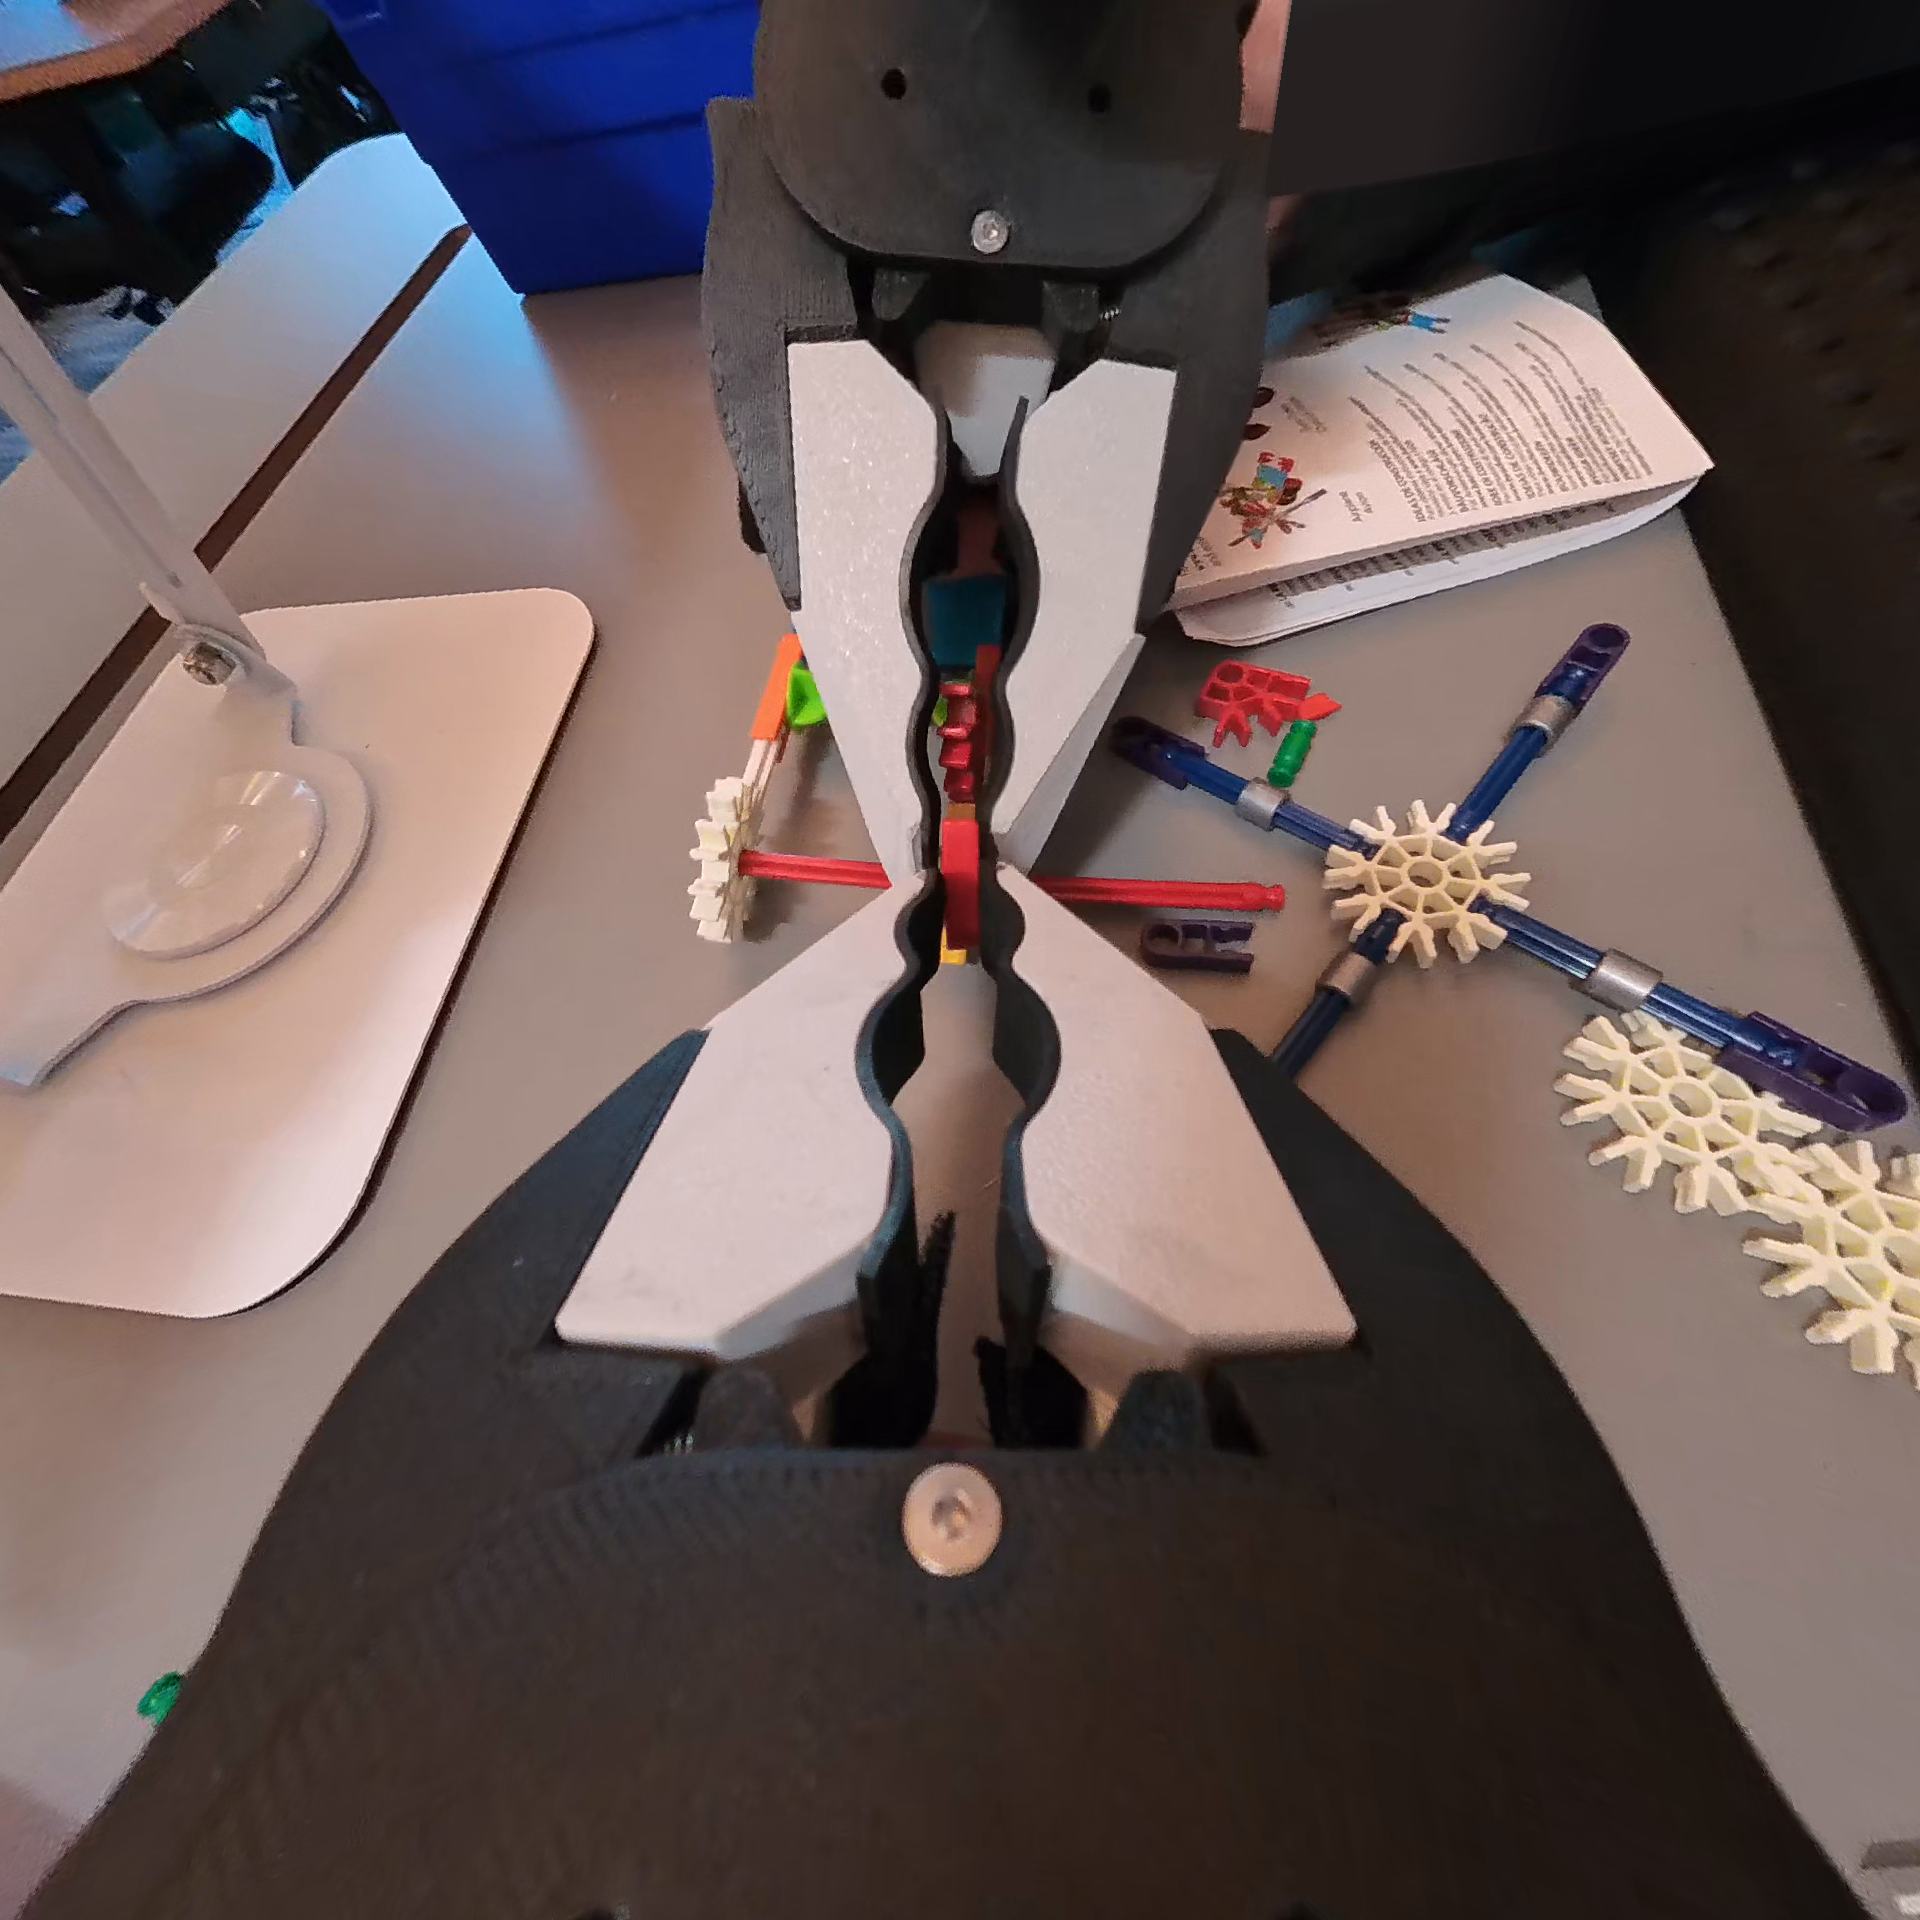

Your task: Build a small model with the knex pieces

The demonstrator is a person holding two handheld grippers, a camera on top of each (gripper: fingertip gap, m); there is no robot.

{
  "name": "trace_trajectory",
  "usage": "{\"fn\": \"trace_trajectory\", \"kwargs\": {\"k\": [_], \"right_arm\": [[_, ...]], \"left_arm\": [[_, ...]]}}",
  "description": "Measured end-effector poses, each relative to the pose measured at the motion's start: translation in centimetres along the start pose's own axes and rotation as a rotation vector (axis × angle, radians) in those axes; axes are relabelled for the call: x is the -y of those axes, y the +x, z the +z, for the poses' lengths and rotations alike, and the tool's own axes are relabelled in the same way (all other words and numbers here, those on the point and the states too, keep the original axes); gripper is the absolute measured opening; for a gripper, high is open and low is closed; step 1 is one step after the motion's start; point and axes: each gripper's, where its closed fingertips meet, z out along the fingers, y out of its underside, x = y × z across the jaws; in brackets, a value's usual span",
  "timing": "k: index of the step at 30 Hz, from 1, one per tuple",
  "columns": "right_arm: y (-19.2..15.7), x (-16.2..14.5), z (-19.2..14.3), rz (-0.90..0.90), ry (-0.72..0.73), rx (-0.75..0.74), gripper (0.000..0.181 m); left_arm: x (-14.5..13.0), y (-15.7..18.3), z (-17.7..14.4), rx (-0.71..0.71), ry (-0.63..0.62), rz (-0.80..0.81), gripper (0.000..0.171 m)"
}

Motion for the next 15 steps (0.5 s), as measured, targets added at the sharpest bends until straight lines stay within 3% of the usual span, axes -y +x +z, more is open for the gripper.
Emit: {"fn": "trace_trajectory", "kwargs": {"k": [15], "right_arm": [[-0.78, -0.06, 0.16, -0.030, -0.004, 0.060, 0.004]], "left_arm": [[-0.40, 0.22, 0.06, -0.021, -0.006, 0.069, 0.004]]}}
